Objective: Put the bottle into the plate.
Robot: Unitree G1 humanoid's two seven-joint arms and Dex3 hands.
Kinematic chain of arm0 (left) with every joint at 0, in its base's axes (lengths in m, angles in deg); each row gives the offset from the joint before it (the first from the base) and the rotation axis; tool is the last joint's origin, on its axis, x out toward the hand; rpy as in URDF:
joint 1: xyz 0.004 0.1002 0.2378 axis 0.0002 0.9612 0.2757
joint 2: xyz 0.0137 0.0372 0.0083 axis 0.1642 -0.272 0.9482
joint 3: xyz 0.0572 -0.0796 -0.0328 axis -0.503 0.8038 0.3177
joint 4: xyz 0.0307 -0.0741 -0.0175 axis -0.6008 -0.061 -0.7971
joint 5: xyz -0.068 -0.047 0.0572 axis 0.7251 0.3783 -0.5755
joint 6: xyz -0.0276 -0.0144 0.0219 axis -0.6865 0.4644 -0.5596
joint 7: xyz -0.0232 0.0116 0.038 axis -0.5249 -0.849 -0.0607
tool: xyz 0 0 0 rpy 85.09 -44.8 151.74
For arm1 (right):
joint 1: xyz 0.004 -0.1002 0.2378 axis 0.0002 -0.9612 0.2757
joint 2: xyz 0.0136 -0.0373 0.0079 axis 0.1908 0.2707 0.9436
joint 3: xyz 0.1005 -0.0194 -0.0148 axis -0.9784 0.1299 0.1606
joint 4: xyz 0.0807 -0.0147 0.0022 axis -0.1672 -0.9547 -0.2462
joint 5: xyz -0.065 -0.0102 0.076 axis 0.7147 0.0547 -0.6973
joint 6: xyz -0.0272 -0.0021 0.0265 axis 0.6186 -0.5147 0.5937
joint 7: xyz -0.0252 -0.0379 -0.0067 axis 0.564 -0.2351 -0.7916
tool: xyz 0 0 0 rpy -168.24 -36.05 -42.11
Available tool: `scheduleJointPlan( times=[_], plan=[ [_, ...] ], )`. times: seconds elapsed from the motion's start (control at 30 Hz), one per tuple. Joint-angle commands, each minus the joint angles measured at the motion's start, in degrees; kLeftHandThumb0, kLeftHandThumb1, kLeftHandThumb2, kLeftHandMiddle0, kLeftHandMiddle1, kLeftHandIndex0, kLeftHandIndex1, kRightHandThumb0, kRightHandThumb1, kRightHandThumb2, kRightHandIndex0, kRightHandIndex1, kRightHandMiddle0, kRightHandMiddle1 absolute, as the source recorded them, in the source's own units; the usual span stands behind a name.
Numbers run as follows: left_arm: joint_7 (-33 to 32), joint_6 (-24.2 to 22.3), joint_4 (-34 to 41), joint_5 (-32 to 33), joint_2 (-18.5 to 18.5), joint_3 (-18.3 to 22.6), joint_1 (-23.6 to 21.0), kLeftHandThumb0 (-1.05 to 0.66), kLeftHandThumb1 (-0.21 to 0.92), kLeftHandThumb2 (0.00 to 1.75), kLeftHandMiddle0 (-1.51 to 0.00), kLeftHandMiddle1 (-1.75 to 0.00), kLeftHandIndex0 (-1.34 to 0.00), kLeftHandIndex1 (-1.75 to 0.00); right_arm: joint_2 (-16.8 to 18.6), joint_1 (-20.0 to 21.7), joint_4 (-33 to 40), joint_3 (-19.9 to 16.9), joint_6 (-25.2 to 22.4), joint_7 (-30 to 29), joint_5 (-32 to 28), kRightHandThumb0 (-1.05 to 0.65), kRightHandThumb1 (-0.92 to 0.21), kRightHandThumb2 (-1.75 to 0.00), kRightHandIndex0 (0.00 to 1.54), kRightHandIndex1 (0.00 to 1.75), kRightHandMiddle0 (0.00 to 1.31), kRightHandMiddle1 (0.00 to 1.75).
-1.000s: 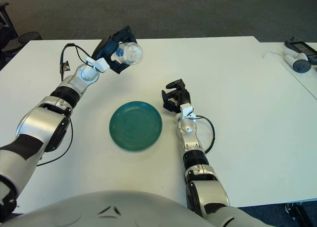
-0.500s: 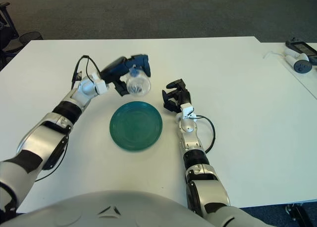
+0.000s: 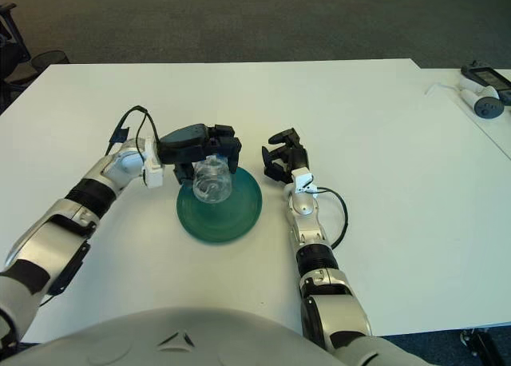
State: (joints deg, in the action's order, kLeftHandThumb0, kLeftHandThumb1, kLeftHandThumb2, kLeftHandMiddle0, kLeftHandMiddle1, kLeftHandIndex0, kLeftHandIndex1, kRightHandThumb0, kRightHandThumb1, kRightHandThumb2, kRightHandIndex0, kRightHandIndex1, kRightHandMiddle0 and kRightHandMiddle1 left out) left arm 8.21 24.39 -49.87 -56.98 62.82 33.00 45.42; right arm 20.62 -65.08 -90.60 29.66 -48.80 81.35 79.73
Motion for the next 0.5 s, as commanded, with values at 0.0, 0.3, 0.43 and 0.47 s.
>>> scheduleJointPlan(
  times=[0.0, 0.3, 0.43, 0.47],
  plan=[
    [0.31, 0.66, 3.38, -1.98, 1.06, -0.81, 2.25, 0.00, 0.15, 1.48, -0.76, -1.67, -0.51, -1.75, 0.51, -7.16, -3.02, 0.56, -8.18, -0.29, 0.59, -0.01, -0.62, -0.86, 0.45, 1.53, 0.31, 1.70],
    [1.32, -2.30, 12.62, -2.24, 2.79, -0.31, 5.80, 0.00, 0.15, 1.49, -0.76, -1.67, -0.52, -1.75, -0.08, -6.60, -3.35, 0.69, -11.23, 0.39, 0.15, -0.01, -0.62, -0.86, 0.47, 1.50, 0.30, 1.72],
    [0.45, -2.87, 14.40, -5.61, 3.40, 0.23, 6.41, 0.00, 0.15, 1.49, -0.76, -1.65, -0.53, -1.75, 0.00, -6.40, -4.03, 0.45, -11.02, 0.40, -0.26, -0.01, -0.62, -0.85, 0.47, 1.49, 0.30, 1.72],
    [-0.34, -2.72, 14.57, -7.10, 3.39, 0.41, 6.63, 0.00, 0.13, 1.51, -0.77, -1.66, -0.54, -1.75, 0.03, -6.34, -4.27, 0.38, -10.83, 0.39, -0.35, -0.01, -0.62, -0.85, 0.48, 1.49, 0.30, 1.72]
  ],
)
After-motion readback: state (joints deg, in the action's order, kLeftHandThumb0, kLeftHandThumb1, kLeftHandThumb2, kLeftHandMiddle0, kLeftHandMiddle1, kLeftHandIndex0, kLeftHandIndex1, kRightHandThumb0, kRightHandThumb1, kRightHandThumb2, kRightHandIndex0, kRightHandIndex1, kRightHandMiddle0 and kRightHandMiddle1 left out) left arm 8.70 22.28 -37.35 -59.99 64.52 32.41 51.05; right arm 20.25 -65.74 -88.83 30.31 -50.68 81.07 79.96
